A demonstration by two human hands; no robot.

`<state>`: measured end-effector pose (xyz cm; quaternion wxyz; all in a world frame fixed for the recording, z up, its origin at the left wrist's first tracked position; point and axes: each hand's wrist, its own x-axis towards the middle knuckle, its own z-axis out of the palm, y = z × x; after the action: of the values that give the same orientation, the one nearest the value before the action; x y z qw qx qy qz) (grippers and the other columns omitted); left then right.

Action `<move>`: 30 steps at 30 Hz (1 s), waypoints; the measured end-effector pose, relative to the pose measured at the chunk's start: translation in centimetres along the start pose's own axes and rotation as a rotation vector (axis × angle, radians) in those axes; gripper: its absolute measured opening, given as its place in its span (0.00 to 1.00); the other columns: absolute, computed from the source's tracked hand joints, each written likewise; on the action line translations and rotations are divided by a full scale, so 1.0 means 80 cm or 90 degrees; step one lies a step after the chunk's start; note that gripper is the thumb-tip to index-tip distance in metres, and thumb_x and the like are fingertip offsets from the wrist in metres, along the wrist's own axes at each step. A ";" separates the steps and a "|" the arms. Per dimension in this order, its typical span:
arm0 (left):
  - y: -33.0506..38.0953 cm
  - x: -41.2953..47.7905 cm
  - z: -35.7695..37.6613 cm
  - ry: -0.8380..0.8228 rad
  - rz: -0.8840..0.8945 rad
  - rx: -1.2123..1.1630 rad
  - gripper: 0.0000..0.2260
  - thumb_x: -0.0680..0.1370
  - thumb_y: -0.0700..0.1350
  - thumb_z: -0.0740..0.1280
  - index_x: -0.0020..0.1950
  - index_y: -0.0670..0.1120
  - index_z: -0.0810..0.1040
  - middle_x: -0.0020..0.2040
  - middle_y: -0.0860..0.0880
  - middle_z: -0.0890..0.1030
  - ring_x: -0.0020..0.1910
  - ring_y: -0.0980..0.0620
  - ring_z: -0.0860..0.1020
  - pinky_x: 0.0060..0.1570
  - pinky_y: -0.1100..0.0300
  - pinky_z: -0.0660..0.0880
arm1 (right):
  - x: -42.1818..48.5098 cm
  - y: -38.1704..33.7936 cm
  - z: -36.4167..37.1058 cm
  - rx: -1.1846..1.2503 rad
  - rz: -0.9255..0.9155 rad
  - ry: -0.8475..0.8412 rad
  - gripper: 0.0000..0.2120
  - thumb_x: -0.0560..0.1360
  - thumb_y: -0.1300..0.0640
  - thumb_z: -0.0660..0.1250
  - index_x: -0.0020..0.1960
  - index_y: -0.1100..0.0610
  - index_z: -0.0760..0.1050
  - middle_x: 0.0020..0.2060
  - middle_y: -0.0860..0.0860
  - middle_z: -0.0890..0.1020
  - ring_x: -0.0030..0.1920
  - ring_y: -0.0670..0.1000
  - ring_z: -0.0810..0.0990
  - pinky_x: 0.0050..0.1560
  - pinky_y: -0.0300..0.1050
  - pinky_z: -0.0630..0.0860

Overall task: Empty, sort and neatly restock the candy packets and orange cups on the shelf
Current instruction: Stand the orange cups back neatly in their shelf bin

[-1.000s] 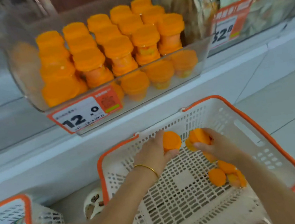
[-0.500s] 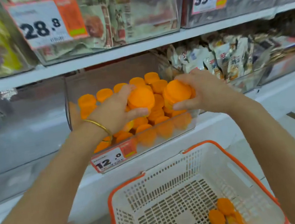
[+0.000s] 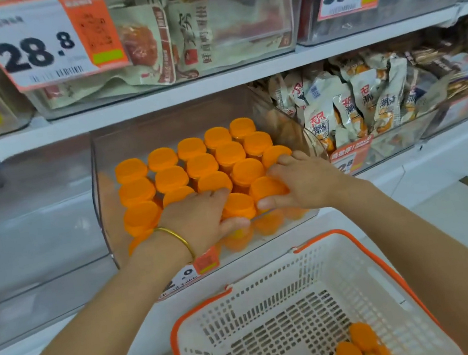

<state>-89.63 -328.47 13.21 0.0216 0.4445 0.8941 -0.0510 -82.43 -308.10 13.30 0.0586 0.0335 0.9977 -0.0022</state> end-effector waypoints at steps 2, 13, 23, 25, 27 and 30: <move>-0.001 -0.003 0.001 0.004 0.004 -0.010 0.31 0.76 0.66 0.53 0.74 0.51 0.56 0.68 0.47 0.70 0.62 0.46 0.71 0.52 0.52 0.75 | 0.000 0.001 0.002 0.008 0.002 0.020 0.47 0.60 0.20 0.42 0.64 0.52 0.68 0.64 0.52 0.70 0.64 0.56 0.67 0.56 0.56 0.72; -0.006 -0.014 0.008 0.031 -0.012 -0.147 0.26 0.80 0.56 0.57 0.75 0.49 0.56 0.69 0.46 0.66 0.67 0.46 0.66 0.64 0.52 0.68 | -0.013 0.008 0.007 0.204 0.038 0.123 0.18 0.79 0.49 0.60 0.63 0.58 0.69 0.59 0.57 0.71 0.60 0.58 0.69 0.57 0.51 0.68; 0.000 -0.017 -0.001 0.070 -0.067 -0.041 0.23 0.77 0.60 0.60 0.70 0.54 0.66 0.64 0.51 0.74 0.65 0.48 0.66 0.61 0.52 0.64 | -0.019 0.009 -0.002 0.233 0.110 0.082 0.19 0.77 0.62 0.64 0.67 0.60 0.65 0.61 0.61 0.71 0.58 0.61 0.72 0.51 0.49 0.70; -0.001 -0.016 -0.002 0.067 -0.067 -0.077 0.22 0.76 0.60 0.62 0.67 0.52 0.69 0.60 0.50 0.76 0.61 0.48 0.69 0.58 0.53 0.67 | -0.021 0.007 -0.001 0.194 0.111 0.092 0.19 0.77 0.60 0.64 0.66 0.60 0.65 0.60 0.61 0.72 0.58 0.61 0.74 0.52 0.51 0.71; -0.003 -0.015 -0.001 0.073 -0.069 -0.109 0.21 0.75 0.59 0.64 0.62 0.50 0.72 0.56 0.49 0.78 0.57 0.48 0.71 0.54 0.53 0.71 | -0.023 0.007 -0.004 0.175 0.109 0.098 0.19 0.77 0.58 0.65 0.65 0.60 0.65 0.58 0.60 0.74 0.56 0.60 0.75 0.49 0.49 0.71; -0.003 -0.014 0.000 0.076 -0.078 -0.120 0.20 0.74 0.60 0.66 0.58 0.48 0.72 0.53 0.47 0.78 0.54 0.48 0.71 0.52 0.52 0.72 | -0.024 0.007 -0.007 0.161 0.108 0.110 0.19 0.77 0.57 0.66 0.65 0.59 0.65 0.57 0.60 0.77 0.56 0.60 0.76 0.49 0.50 0.72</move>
<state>-89.13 -329.54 13.30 0.0068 0.3873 0.9201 0.0589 -80.55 -307.66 14.10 -0.0318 0.1247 0.9844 -0.1198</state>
